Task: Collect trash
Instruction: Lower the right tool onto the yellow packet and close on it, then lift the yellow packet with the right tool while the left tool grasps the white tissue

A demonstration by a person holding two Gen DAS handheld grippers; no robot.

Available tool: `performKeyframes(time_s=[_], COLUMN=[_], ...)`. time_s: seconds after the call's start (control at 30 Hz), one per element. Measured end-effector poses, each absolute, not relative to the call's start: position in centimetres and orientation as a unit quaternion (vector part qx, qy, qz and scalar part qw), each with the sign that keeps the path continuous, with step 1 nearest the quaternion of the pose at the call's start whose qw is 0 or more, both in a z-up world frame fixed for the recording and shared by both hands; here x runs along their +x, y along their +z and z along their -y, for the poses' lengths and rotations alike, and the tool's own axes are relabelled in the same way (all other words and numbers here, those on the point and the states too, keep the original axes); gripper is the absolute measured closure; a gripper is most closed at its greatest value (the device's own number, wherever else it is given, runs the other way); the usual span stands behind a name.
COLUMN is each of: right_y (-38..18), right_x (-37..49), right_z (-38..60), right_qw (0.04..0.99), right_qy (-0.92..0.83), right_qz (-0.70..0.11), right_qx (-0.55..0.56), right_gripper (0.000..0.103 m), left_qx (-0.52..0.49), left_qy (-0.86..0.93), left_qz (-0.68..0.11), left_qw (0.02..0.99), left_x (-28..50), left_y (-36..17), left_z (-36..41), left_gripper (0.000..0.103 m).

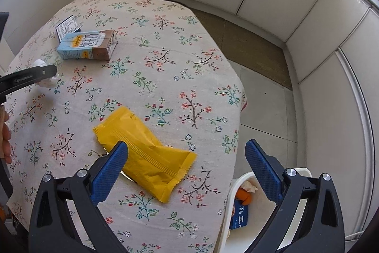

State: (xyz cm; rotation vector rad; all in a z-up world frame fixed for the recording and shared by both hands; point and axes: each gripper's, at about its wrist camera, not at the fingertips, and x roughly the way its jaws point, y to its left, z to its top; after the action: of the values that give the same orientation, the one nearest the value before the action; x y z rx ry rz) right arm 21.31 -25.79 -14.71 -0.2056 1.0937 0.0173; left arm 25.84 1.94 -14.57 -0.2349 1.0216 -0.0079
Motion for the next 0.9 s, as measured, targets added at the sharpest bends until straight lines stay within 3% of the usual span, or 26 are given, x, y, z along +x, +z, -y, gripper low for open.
performKeyframes(time_s=[0.33,0.4,0.43,0.53,0.57,0.6,0.8,0.9], right_y=[-20.2,-21.1,-21.2,-20.7,-20.5,-20.1,-18.0,-15.6], right_x=[22.3,22.5,22.5,22.4,22.4,22.3,22.0,22.1], right_z=[22.7,22.5,22.4,22.2,22.3,22.4,22.2,21.9], right_qw=[0.799,0.788,0.789,0.795,0.797,0.798,0.813,0.831], right_qy=[0.084,0.092,0.089,0.088,0.090,0.095,0.116,0.125], right_qz=[-0.586,-0.601,-0.599,-0.592,-0.591,-0.590,-0.570,-0.542], right_qx=[-0.109,-0.100,-0.104,-0.099,-0.093,-0.083,-0.035,-0.014], right_gripper=[0.008,0.029,0.029,0.044,0.058,0.063,0.084,0.085], left_qx=[-0.118,-0.113,-0.111,-0.103,-0.102,-0.103,-0.107,-0.107], left_qy=[-0.028,-0.032,-0.034,-0.036,-0.037,-0.038,-0.037,-0.036], left_qz=[-0.455,-0.451,-0.449,-0.444,-0.443,-0.443,-0.433,-0.423], left_qw=[0.882,0.885,0.886,0.889,0.890,0.890,0.894,0.899], left_x=[20.1,19.1,18.6,18.0,17.8,17.7,17.3,17.2], left_y=[-11.5,-11.1,-11.0,-10.7,-10.6,-10.6,-9.9,-9.0], left_z=[-6.1,-6.4,-6.4,-6.4,-6.5,-6.5,-6.6,-6.6], left_gripper=[0.048,0.048,0.048,0.048,0.048,0.048,0.048,0.048])
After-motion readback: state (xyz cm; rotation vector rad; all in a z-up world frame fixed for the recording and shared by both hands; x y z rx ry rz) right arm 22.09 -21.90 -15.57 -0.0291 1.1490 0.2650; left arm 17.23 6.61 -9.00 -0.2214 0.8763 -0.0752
